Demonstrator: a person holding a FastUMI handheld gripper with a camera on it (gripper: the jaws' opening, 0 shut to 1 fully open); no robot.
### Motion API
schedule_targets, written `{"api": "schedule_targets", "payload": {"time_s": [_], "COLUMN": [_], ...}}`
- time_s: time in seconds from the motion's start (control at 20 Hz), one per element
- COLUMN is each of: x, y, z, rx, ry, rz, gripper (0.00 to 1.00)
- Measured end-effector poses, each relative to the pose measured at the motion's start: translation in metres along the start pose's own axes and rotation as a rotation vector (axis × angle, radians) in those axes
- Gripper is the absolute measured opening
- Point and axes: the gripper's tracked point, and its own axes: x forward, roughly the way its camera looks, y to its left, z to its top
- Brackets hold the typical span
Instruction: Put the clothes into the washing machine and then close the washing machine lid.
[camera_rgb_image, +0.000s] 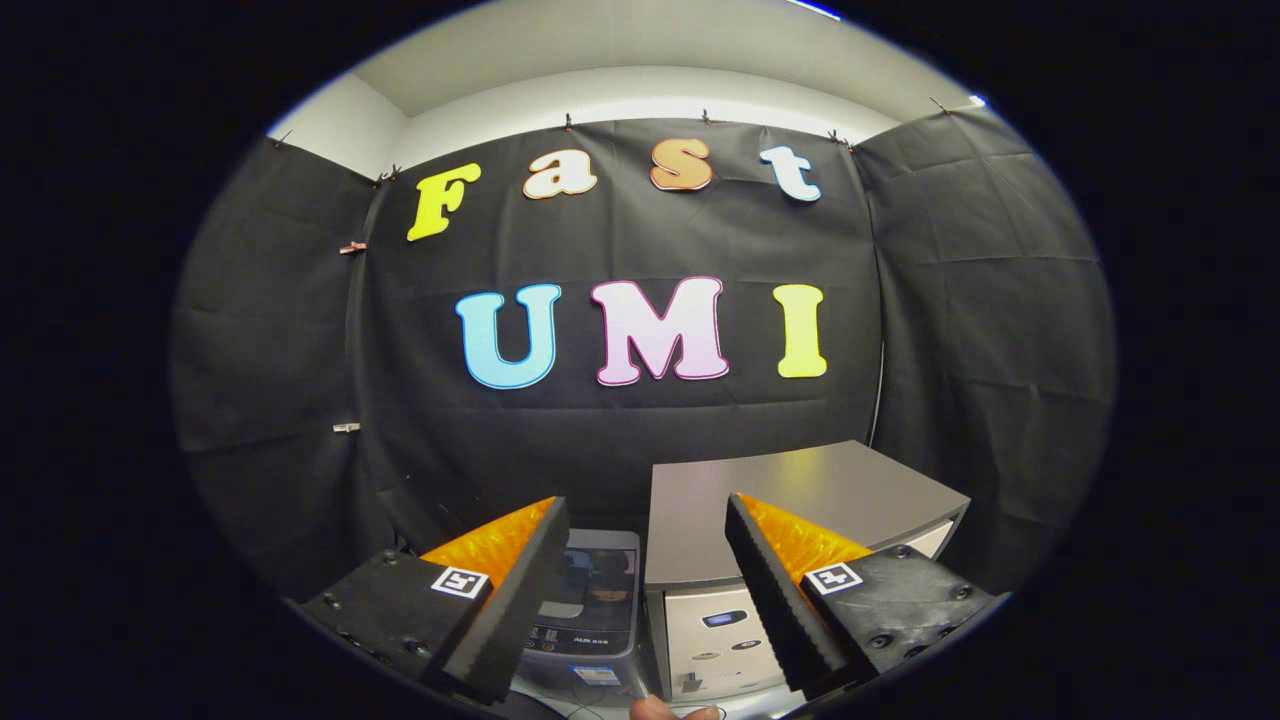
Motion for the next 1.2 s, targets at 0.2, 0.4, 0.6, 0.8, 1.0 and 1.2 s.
{"api": "schedule_targets", "payload": {"time_s": [0.2, 0.4, 0.6, 0.8, 1.0, 1.2], "x": [-0.0012, -0.0005, -0.0021, -0.0032, 0.0015, 0.0015], "y": [0.0001, -0.0001, 0.0005, -0.0003, -0.008, -0.0079], "z": [-0.0001, -0.0009, -0.0017, -0.0004, -0.0044, -0.0047], "rx": [0.002, 0.003, 0.0, -0.002, 0.001, 0.002], "ry": [0.0, 0.003, 0.005, 0.0, -0.002, -0.002], "rz": [0.001, 0.0, 0.001, -0.001, -0.004, -0.005], "gripper": [0.99, 0.99, 0.99, 0.99, 0.99, 0.99]}}
